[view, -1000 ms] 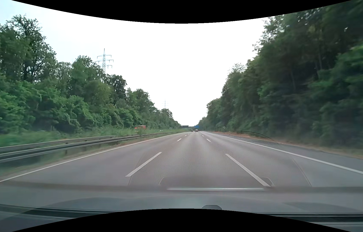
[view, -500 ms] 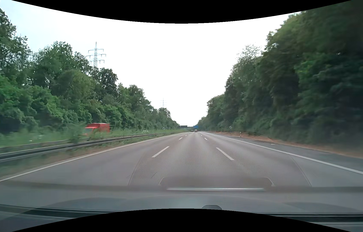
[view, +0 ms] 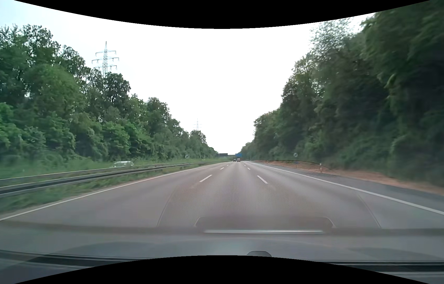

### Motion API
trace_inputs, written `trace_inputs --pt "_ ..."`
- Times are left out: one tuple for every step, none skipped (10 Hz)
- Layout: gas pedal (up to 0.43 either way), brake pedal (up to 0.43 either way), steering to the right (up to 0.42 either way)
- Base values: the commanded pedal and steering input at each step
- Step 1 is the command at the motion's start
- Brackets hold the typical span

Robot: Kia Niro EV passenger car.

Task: Follow the waypoints while adhering to traffic rules and regulations

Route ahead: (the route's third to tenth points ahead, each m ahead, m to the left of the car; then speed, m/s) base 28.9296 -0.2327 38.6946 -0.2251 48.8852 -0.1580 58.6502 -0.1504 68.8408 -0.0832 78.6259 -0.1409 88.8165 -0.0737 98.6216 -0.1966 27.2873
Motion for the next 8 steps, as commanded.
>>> trace_inputs --pt "0.311 0.0 -0.001" --pt "0.311 0.0 0.0" --pt "0.311 0.0 0.0" --pt "0.311 0.0 0.0" --pt "0.311 0.0 0.0" --pt "0.311 0.0 0.001" --pt "0.311 0.0 0.001" --pt "0.311 0.0 0.001"
